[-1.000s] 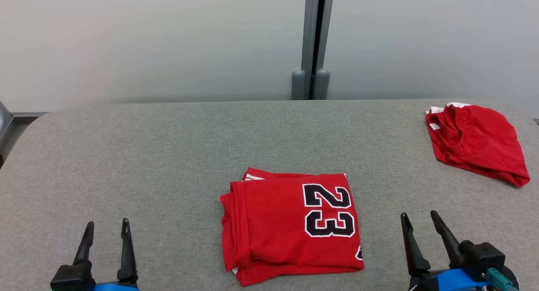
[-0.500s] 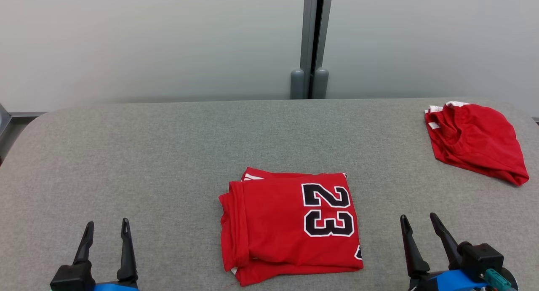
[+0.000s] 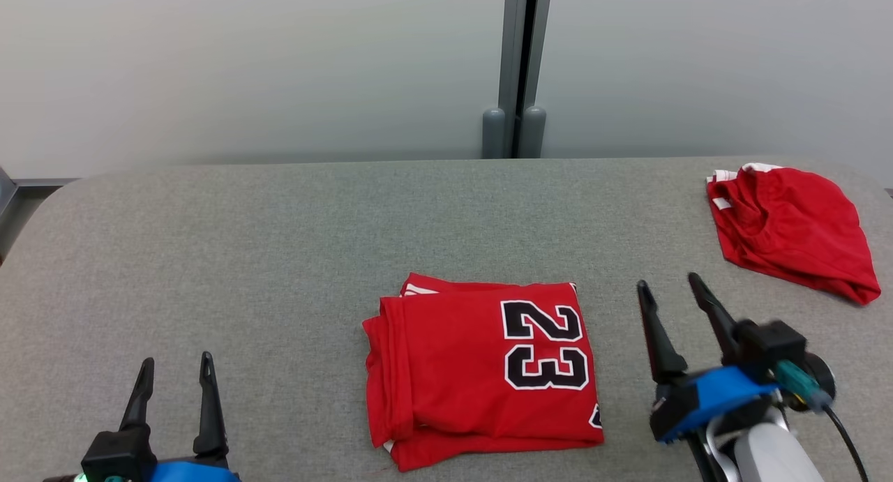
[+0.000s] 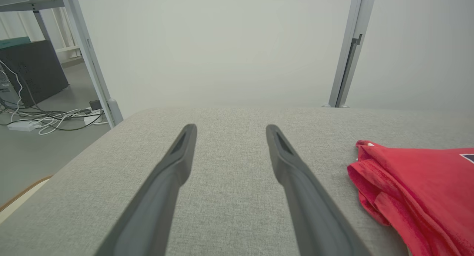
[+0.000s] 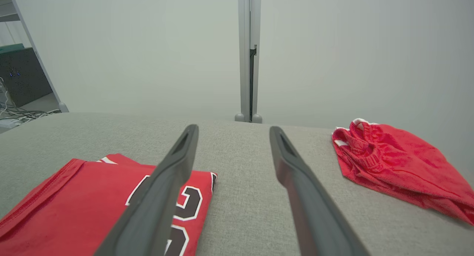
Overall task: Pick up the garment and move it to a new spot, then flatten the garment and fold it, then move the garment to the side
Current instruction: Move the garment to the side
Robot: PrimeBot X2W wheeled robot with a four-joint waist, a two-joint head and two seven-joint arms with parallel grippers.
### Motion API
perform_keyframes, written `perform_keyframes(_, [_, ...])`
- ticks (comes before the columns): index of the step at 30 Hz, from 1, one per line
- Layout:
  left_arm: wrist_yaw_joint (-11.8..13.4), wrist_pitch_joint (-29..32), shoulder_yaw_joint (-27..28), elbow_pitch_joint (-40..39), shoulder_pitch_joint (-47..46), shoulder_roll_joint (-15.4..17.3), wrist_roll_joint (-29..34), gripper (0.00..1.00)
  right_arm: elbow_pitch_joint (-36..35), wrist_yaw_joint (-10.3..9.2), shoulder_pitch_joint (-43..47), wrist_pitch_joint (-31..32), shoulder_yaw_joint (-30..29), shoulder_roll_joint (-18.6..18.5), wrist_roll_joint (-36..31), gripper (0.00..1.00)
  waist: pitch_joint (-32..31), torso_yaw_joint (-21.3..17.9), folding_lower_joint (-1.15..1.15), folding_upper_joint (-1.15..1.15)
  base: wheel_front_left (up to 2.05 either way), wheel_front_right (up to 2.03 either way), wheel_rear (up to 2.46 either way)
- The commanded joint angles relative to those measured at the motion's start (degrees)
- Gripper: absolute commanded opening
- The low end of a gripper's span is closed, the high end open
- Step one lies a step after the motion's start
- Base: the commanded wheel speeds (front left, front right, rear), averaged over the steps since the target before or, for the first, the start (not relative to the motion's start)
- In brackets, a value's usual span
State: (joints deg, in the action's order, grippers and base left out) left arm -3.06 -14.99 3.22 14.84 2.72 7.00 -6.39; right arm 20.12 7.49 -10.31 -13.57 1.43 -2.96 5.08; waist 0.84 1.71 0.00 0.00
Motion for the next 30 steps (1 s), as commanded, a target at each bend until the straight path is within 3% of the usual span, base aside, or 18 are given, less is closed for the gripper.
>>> perform_keyframes(1, [-0.31,-0.27,0.28,-0.15,-1.23,-0.17,0.25,1.0,1.31,0.01,-2.22,1.73,0.89,-0.25,0.28,1.0,0.34,0.18,0.0,0.0,0.0,0.0,0.0])
perform_keyframes(9, [-0.83,-0.27,-0.42,-0.21,-3.11,-0.76,0.75,1.0,10.55,0.01,-9.76,6.76,5.42,-0.29,2.06,1.0,2.35,1.89,0.0,0.0,0.0,0.0,0.0])
perform_keyframes(23, [-1.59,-0.27,0.47,0.41,-5.64,-1.3,0.9,1.0,28.53,0.01,-13.86,2.32,9.56,-0.01,6.91,1.0,5.75,2.99,0.0,0.0,0.0,0.0,0.0])
perform_keyframes(30, [-1.91,-0.27,-0.04,0.83,-6.91,-1.78,1.11,1.0,33.11,0.01,-14.87,0.73,14.58,0.02,12.13,1.0,6.24,3.41,0.0,0.0,0.0,0.0,0.0])
